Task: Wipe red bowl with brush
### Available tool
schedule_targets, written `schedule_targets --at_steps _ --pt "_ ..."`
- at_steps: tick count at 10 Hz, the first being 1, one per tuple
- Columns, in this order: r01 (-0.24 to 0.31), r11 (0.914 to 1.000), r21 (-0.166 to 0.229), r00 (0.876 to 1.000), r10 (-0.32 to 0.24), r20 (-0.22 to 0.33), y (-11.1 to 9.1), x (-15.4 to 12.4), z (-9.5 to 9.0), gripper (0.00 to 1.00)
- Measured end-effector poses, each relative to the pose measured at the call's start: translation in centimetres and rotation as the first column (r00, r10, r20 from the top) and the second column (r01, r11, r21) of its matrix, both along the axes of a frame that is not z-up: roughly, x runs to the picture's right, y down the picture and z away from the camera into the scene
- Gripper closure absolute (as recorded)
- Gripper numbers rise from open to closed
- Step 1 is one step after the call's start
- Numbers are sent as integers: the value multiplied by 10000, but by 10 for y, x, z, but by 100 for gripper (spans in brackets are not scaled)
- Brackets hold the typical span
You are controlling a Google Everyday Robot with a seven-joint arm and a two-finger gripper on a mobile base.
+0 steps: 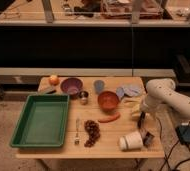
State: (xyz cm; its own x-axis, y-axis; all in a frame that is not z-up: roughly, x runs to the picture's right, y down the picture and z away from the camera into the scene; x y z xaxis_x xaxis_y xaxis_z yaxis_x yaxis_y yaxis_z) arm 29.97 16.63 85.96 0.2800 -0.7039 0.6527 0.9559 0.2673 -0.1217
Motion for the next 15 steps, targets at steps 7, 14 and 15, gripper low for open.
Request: schedule_targets --at_steps 7,14,15 --pt "310 9987 -417 9995 -311 -21 9 -12 12 38" --pt "429 9944 -970 9987 -401 304 8 -23 11 90" --pt "385 9937 -1057 9990 -361 247 8 -24 11 90"
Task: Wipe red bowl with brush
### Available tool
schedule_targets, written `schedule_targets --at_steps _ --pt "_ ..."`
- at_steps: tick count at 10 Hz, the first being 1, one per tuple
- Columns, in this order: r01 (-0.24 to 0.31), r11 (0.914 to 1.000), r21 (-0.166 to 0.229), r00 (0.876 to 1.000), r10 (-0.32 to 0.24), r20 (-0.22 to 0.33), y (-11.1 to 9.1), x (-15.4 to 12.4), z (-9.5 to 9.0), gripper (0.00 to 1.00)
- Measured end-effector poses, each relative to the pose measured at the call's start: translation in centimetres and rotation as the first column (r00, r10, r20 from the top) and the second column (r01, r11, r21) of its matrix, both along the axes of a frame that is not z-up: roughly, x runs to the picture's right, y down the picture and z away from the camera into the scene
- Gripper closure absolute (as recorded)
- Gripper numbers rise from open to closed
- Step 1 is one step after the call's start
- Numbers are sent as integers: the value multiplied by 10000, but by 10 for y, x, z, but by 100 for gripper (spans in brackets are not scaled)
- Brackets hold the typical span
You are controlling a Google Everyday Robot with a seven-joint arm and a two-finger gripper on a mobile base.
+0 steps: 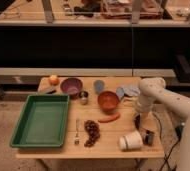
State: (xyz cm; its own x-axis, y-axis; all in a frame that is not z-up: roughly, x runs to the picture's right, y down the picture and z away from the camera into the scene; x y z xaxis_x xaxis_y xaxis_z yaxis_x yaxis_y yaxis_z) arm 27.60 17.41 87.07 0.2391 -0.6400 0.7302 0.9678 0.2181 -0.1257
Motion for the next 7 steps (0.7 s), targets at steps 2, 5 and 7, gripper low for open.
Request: schedule_targets --at_steps 2,5,7 --pt "-308 9991 -284 9994 303 -177 -6 -3 2 90" --pt "-1450 9892 -195 9891 1444 -299 -35 9 -12 90" --pt "-1941 9808 188 9800 1947 -403 -71 12 -35 90"
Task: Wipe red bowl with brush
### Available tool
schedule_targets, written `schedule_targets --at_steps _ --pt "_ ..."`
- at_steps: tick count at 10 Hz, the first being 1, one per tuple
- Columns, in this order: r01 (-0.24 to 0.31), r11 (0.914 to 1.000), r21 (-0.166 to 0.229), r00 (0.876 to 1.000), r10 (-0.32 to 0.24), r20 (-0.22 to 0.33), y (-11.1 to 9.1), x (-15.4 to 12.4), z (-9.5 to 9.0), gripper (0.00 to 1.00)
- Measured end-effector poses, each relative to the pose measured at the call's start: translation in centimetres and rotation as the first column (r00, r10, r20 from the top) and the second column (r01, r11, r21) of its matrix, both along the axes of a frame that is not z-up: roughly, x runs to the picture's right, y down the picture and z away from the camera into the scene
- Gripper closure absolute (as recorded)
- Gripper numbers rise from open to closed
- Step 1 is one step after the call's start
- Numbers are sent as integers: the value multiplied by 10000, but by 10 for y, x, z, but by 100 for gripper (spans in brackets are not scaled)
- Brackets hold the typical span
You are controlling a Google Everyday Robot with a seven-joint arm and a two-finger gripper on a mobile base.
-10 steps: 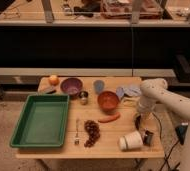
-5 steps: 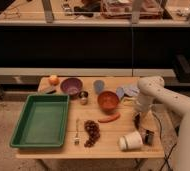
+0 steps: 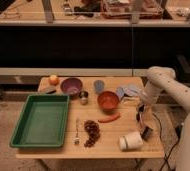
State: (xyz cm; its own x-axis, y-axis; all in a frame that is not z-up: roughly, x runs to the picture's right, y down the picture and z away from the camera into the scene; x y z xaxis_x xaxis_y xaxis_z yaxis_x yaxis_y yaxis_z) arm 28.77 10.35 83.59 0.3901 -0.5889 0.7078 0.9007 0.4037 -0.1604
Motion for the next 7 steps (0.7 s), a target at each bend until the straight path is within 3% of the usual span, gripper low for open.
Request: schedule_targets --at_steps 4,7 --pt "-827 9943 675 9966 825 50 -38 3 -35 90" --pt "-1194 9808 1539 9928 1178 194 -68 0 -65 90"
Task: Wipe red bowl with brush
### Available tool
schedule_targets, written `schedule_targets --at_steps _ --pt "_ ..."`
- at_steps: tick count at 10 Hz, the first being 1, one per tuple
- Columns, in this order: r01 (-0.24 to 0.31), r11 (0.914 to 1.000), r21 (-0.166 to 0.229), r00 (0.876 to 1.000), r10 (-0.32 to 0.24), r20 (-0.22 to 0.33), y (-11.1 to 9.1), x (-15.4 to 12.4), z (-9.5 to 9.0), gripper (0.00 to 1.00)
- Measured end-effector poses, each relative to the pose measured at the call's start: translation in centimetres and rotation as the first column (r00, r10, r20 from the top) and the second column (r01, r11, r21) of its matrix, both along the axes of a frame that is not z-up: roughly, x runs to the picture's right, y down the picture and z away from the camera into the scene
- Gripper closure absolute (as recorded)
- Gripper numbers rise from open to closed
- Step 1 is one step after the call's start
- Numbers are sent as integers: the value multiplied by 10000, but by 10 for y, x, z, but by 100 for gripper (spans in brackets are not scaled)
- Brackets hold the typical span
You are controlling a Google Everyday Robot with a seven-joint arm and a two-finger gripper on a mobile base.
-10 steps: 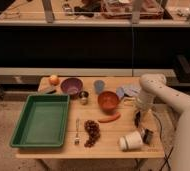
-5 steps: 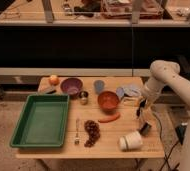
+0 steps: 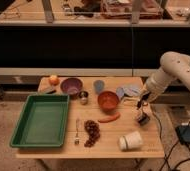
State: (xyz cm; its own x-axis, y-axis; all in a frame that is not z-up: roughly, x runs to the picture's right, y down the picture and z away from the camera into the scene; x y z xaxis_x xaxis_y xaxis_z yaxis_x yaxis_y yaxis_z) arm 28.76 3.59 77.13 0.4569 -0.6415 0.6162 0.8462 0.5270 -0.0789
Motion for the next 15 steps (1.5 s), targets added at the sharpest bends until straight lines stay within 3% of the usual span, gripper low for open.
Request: schedule_targets --at_steps 3,6,10,13,15 --pt "-61 9985 538 9996 76 -280 -37 -11 -23 90" --pt "-447 9942 974 9968 509 -624 -81 -16 -51 90" --pt "-1044 9803 1675 9907 1173 -689 -148 -42 -77 90" --pt "-1370 9698 2017 9885 1471 -355 -168 -80 -83 90" --pt "-1671 9631 2109 9856 1688 97 -165 -102 -84 90"
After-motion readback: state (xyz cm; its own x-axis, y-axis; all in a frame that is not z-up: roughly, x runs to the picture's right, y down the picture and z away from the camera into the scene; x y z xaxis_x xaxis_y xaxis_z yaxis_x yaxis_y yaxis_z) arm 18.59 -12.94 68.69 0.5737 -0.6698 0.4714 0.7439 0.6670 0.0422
